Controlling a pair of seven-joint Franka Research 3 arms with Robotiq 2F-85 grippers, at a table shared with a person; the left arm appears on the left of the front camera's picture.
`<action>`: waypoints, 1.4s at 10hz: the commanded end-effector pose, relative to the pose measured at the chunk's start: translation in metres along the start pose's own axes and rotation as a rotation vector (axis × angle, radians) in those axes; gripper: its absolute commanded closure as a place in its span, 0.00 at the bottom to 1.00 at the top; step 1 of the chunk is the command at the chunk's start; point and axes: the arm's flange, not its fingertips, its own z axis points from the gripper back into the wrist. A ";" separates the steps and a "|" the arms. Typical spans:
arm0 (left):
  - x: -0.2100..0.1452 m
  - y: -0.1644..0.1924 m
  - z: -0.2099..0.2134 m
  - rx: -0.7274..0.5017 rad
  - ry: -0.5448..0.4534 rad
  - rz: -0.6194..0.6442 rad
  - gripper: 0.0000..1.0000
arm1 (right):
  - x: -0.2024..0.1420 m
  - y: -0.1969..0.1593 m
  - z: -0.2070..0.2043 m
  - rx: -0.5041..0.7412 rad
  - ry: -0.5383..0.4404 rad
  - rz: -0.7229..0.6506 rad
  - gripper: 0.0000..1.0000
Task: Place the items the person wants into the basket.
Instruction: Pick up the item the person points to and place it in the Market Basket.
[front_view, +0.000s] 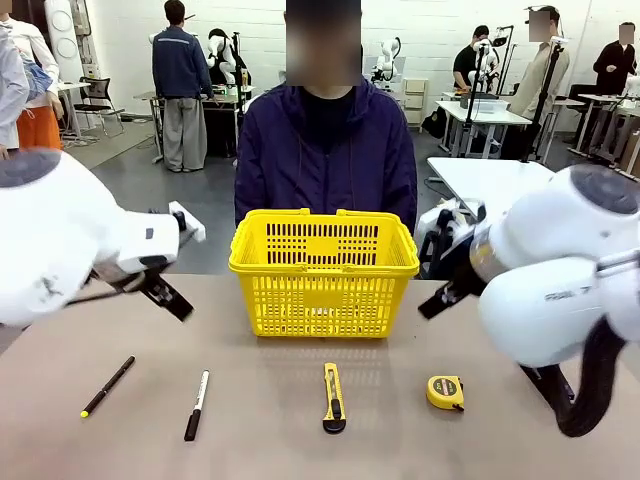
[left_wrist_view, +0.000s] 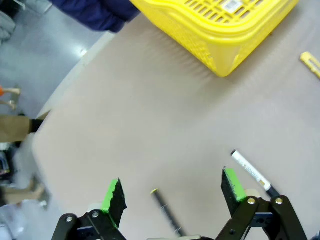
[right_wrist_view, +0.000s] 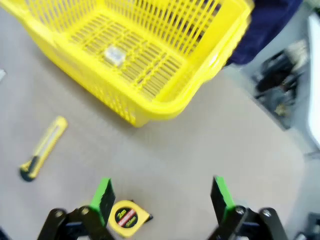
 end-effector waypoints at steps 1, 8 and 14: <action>0.007 -0.004 0.084 0.120 0.002 -0.012 0.00 | -0.031 0.020 0.104 -0.096 -0.028 -0.009 0.00; 0.033 -0.002 0.166 0.147 -0.052 -0.052 0.00 | 0.001 0.022 0.198 -0.172 -0.025 0.015 0.00; 0.014 0.106 0.173 -0.870 -0.203 0.123 0.00 | -0.013 -0.049 0.207 0.298 -0.049 -0.031 0.00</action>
